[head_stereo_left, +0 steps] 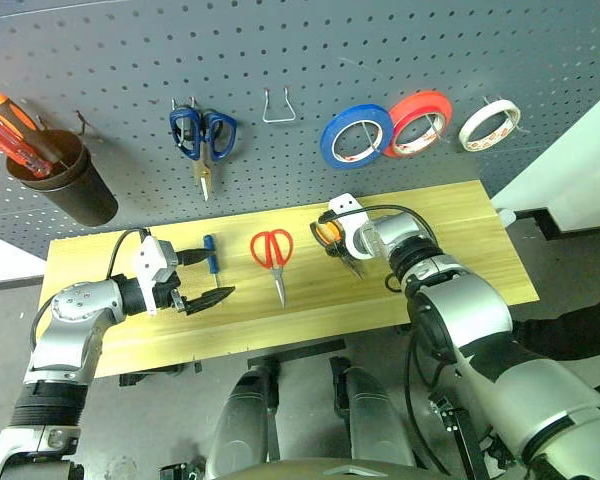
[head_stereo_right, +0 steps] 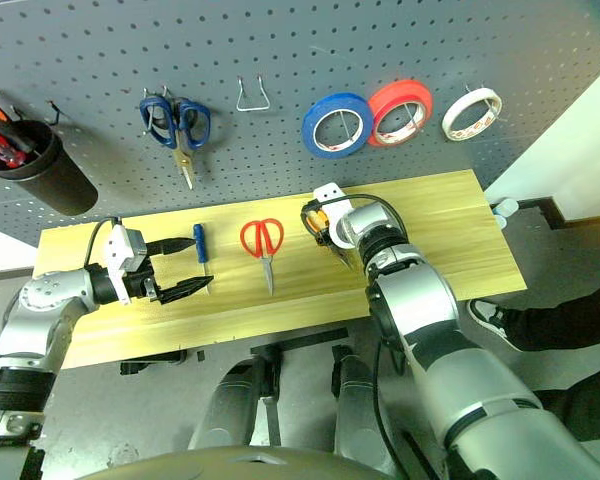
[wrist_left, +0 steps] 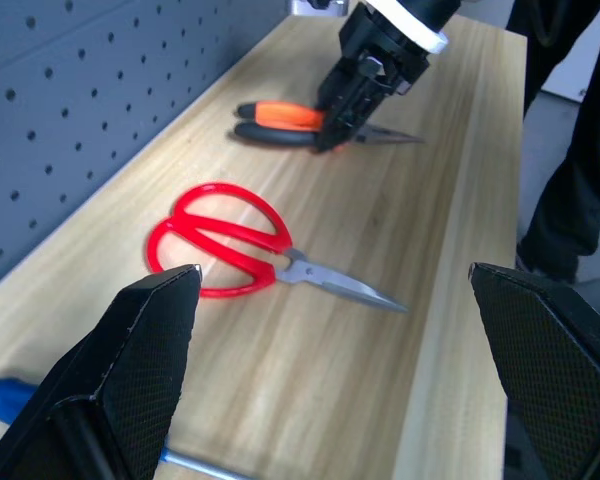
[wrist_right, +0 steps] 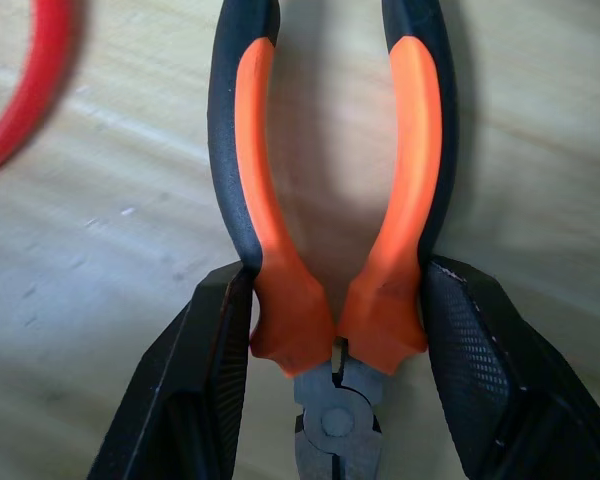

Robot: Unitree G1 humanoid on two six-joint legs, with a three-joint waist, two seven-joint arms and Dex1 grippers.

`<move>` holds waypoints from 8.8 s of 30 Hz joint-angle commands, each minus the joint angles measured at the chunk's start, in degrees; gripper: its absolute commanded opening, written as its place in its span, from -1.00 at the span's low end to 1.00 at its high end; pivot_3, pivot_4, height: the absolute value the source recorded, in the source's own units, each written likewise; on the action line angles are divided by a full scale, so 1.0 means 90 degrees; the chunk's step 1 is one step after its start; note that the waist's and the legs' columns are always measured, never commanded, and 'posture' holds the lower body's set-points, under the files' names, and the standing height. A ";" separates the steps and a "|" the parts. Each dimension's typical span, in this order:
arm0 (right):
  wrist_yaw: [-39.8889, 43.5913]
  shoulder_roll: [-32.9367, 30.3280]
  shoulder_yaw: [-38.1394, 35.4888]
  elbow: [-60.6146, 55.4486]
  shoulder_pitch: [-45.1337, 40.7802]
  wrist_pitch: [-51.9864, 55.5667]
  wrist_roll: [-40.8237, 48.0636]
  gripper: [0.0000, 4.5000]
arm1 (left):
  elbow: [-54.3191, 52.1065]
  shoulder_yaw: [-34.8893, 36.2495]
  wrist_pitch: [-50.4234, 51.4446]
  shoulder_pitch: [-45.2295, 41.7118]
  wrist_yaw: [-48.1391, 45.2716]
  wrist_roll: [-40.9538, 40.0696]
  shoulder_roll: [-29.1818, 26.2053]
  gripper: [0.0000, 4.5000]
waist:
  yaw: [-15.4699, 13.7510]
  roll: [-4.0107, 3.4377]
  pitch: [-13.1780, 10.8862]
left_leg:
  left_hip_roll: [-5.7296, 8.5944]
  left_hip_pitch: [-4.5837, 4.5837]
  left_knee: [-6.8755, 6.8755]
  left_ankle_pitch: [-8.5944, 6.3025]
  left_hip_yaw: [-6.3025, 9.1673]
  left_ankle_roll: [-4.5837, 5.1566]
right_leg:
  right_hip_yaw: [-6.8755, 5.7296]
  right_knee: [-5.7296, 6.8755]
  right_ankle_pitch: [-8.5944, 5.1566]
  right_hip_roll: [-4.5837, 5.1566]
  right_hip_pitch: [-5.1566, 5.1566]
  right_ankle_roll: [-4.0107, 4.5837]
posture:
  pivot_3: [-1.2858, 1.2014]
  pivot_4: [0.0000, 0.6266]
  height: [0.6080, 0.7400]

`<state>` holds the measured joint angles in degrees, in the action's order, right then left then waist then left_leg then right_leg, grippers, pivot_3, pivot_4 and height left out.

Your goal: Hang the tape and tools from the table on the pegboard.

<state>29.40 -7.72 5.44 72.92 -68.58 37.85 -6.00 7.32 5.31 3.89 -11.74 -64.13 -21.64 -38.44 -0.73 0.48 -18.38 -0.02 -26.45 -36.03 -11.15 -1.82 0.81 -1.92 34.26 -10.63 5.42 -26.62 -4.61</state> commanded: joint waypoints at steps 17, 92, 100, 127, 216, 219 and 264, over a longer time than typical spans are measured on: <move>0.1083 -0.1033 -0.0500 -0.9951 0.3002 0.5213 0.2160 -0.03 | 0.0486 0.0271 -0.0370 -0.0510 -0.0856 -0.0460 0.0036 1.00 | 0.0009 0.0055 0.0242 | 0.0010 -0.0050 -0.0025 0.0011 -0.0023 -0.0019 | -0.0029 -0.0006 0.0049 0.0003 -0.0017 -0.0066 | 0.05 -0.60 1.00; -0.2020 0.0899 -0.0567 -0.2946 -0.0354 -0.2718 0.0996 -0.03 | -0.0723 0.1954 0.1371 -0.1205 0.0052 -0.2066 -0.0596 1.00 | -0.0005 0.0125 0.1227 | -0.0048 0.0132 0.0009 0.0036 -0.0064 -0.0084 | 0.0002 -0.0012 0.0081 -0.0082 0.0130 -0.0009 | 0.16 -0.89 1.00; -0.2032 0.0940 -0.0516 -0.3017 -0.0064 -0.2520 0.0951 -0.03 | -0.0615 0.1844 0.1312 -0.1264 -0.0042 -0.1929 -0.0578 1.00 | -0.0008 0.0125 0.1227 | -0.0049 0.0132 0.0008 0.0040 -0.0064 -0.0077 | 0.0002 -0.0011 0.0081 -0.0084 0.0131 -0.0009 | 0.15 -0.88 1.00; -0.0152 -0.0960 -0.0714 -0.8937 0.1266 0.3008 0.3296 0.99 | -0.0943 0.1971 0.1239 -0.0231 -0.0009 -0.1855 -0.0428 1.00 | -0.0009 0.0123 0.1225 | -0.0080 0.0129 0.0004 0.0037 -0.0066 -0.0071 | 0.0002 -0.0015 0.0064 -0.0083 0.0125 0.0019 | 0.15 -0.77 1.00; 0.5283 -0.3912 -0.0125 -0.5266 0.3766 -0.3653 0.1954 1.00 | 0.2794 0.1009 0.6586 -0.3109 0.9476 0.1257 0.5765 0.07 | 0.0057 0.0086 0.0467 | -0.0088 0.0110 -0.0103 -0.0002 -0.0051 -0.0016 | 0.0006 -0.0012 0.0032 -0.0067 0.0144 0.0015 | -0.02 -0.06 1.00; 0.5213 -0.3918 -0.0118 -0.5226 0.3811 -0.3742 0.1935 1.00 | 0.2728 0.1010 0.6709 -0.3087 0.9514 0.1220 0.5783 -0.39 | 0.0043 0.0086 0.0467 | -0.0086 0.0110 -0.0104 -0.0008 -0.0051 -0.0027 | 0.0006 -0.0014 0.0031 -0.0065 0.0145 0.0014 | -0.03 -0.07 1.00; 0.5710 -0.4101 -0.0699 -0.6001 0.3887 -0.2858 0.2903 1.00 | -0.3632 -0.1632 0.4887 -0.0480 0.2069 -0.0362 -0.0860 -0.87 | 0.0145 0.0052 0.0501 | -0.0079 0.0055 -0.0090 -0.0019 -0.0062 -0.0044 | 0.0004 -0.0039 0.0047 -0.0049 0.0103 0.0039 | 0.05 -0.66 1.00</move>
<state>80.07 -43.81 1.29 21.90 -33.22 11.36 18.12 -23.17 -11.34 53.32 -17.02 -42.80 -25.41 -45.41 0.58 0.95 -13.88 -0.72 -25.97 -36.84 -11.32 -2.41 0.41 -1.88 33.89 -10.20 4.99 -25.70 -4.26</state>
